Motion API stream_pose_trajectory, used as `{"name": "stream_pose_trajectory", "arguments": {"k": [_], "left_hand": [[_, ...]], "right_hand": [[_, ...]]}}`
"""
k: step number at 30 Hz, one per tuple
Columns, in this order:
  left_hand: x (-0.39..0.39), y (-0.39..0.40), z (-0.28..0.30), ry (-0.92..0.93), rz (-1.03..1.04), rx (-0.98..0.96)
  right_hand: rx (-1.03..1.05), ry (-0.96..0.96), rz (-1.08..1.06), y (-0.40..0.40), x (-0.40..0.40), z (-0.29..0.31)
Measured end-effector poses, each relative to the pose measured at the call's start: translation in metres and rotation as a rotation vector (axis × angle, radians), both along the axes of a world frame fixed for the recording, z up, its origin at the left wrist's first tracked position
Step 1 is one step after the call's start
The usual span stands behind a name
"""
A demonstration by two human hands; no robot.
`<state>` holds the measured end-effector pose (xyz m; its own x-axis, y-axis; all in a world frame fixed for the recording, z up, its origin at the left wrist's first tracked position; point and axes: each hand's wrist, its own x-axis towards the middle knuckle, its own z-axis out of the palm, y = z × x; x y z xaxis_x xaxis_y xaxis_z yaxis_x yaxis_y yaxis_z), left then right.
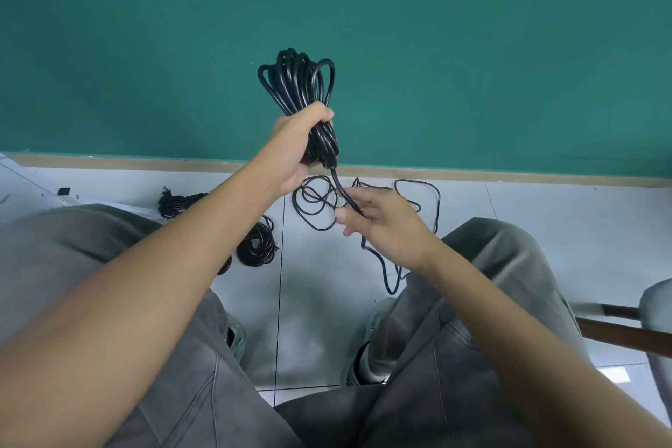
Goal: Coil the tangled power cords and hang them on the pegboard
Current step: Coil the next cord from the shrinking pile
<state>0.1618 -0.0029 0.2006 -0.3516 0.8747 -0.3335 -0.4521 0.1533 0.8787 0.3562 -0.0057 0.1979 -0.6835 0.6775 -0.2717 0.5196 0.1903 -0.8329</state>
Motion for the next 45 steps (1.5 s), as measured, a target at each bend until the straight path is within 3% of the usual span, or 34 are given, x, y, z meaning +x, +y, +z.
{"name": "stream_pose_trajectory", "arguments": {"k": [4,8,11,15,19,25,30,34,37,45], "left_hand": [[0.003,0.002,-0.003,0.201,-0.033,-0.059],[0.014,-0.002,-0.003,0.279,-0.269,0.044],[0.025,-0.011,0.001,0.196,-0.355,0.031],[0.031,-0.017,0.005,-0.072,-0.408,0.016],[0.033,-0.015,0.003,-0.056,-0.485,0.052],[0.028,-0.013,0.003,-0.164,-0.417,0.139],[0.019,-0.014,0.002,-0.144,-0.397,0.126],[0.017,-0.014,-0.002,-0.001,-0.34,0.063],[0.017,-0.013,0.002,0.122,-0.365,0.035],[0.037,-0.021,0.008,0.115,-0.479,0.083]], "right_hand": [[0.096,0.059,-0.027,0.008,0.005,0.018],[0.212,0.166,-0.116,0.022,0.003,0.036],[0.258,0.261,-0.23,0.025,-0.001,0.043],[0.312,0.276,-0.411,0.028,-0.004,0.051],[0.272,0.266,-0.419,0.03,-0.006,0.056],[0.27,0.228,-0.331,0.035,0.001,0.033],[-0.027,0.166,-0.225,0.033,0.007,-0.003],[-0.118,0.328,-0.417,0.034,0.006,0.005],[-0.076,0.446,-0.531,0.037,0.004,0.031],[0.006,0.545,-0.636,0.047,-0.014,0.066]]}}
